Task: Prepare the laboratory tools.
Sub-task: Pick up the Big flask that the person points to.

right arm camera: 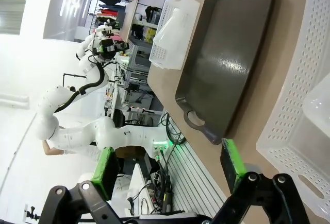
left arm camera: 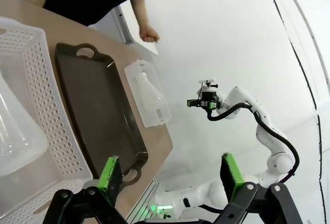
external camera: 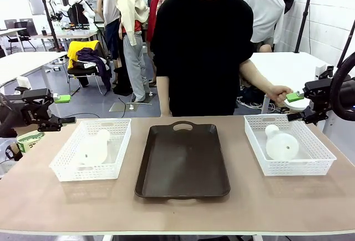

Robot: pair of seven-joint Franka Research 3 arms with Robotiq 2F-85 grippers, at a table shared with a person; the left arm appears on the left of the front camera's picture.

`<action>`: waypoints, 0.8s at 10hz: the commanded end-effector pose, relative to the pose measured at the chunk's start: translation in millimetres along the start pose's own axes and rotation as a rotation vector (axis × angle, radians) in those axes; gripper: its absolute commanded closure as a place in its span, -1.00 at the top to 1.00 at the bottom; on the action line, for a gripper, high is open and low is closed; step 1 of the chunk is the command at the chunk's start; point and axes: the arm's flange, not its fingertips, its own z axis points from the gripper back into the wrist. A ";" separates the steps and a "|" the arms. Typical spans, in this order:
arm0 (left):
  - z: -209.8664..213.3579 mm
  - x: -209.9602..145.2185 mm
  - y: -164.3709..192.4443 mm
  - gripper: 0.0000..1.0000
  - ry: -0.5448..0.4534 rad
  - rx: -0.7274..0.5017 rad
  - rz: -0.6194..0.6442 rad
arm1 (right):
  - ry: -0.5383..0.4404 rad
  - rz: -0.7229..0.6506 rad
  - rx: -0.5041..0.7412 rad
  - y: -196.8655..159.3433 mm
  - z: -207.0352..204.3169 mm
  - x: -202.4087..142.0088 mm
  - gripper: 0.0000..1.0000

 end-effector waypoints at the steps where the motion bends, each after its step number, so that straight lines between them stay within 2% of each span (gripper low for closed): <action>1: -3.1 0.6 0.1 1.00 -0.025 -0.022 -0.006 | 0.002 0.001 0.003 0.6 -0.9 0.3 1.00; 8: -3.1 0.6 0.1 1.00 -0.025 -0.022 -0.006 | 0.002 0.001 0.003 0.6 -0.9 0.3 1.00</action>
